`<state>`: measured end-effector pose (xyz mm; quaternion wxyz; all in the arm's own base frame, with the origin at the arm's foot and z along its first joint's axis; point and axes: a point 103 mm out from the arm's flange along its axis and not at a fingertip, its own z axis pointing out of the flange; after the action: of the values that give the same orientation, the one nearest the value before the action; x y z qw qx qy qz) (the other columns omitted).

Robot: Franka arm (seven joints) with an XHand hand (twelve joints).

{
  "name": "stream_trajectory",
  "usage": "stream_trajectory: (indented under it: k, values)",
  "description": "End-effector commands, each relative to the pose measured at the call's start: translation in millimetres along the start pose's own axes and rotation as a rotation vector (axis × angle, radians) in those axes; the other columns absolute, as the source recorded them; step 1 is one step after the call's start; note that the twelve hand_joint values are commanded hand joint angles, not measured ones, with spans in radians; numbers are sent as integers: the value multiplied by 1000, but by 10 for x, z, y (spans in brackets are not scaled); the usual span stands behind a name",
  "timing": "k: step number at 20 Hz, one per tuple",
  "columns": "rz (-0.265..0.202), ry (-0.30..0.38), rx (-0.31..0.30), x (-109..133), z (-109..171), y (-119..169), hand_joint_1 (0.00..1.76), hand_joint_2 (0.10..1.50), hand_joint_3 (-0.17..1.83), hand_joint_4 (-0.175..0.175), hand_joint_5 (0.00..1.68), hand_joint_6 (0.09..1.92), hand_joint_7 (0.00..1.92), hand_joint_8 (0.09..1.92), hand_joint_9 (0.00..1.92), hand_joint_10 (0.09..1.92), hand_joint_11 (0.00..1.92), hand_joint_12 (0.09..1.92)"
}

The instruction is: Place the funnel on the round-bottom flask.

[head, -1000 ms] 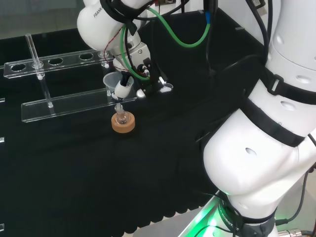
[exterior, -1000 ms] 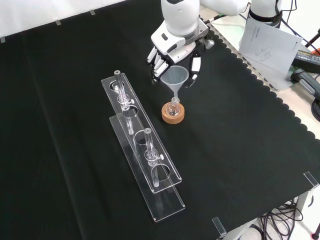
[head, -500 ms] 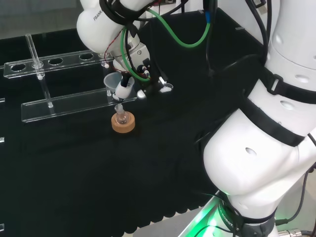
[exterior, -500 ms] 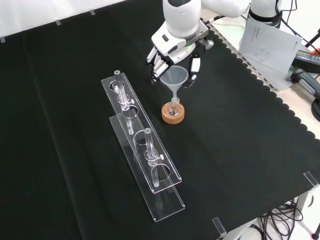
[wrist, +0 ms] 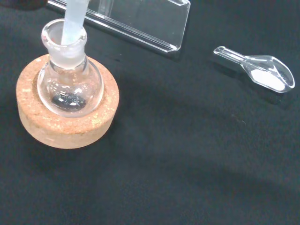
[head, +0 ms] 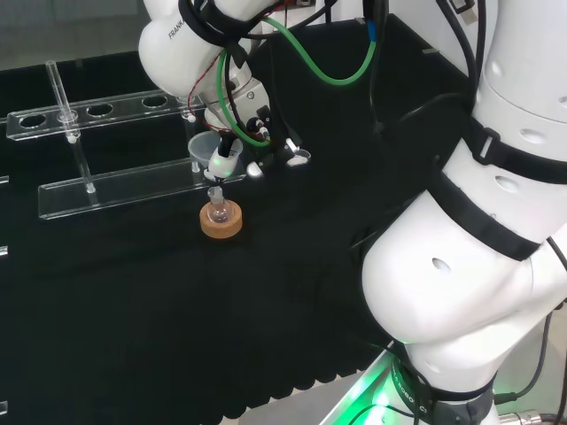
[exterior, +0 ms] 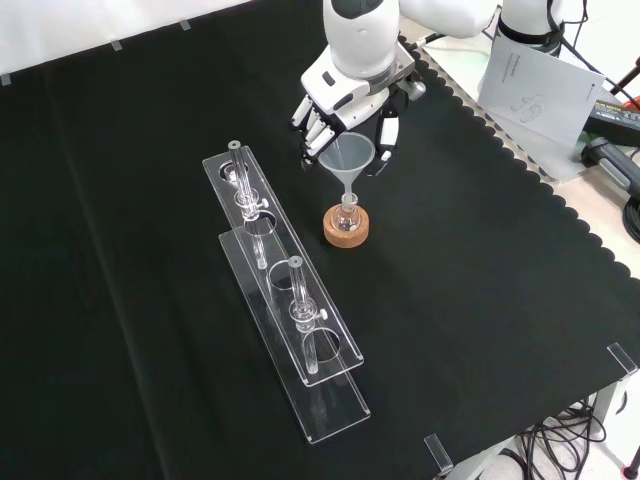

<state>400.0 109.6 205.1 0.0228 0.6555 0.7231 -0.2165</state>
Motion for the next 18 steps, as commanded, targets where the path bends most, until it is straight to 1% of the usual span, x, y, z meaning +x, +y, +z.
stream_trajectory:
  k: [1,8,12,18]
  values:
    - [13,-20,6,5,62,41,731,788,542,-47,670,696,792,800,1044,631,683,1244]
    - [8,-8,16,27,98,72,732,789,543,-48,669,697,787,801,1037,629,679,1244]
    - [3,-11,19,45,108,82,731,789,543,-49,661,695,777,801,1025,627,675,1244]
    - [7,-16,34,72,166,118,728,788,543,-56,620,683,757,803,1000,622,668,1243]
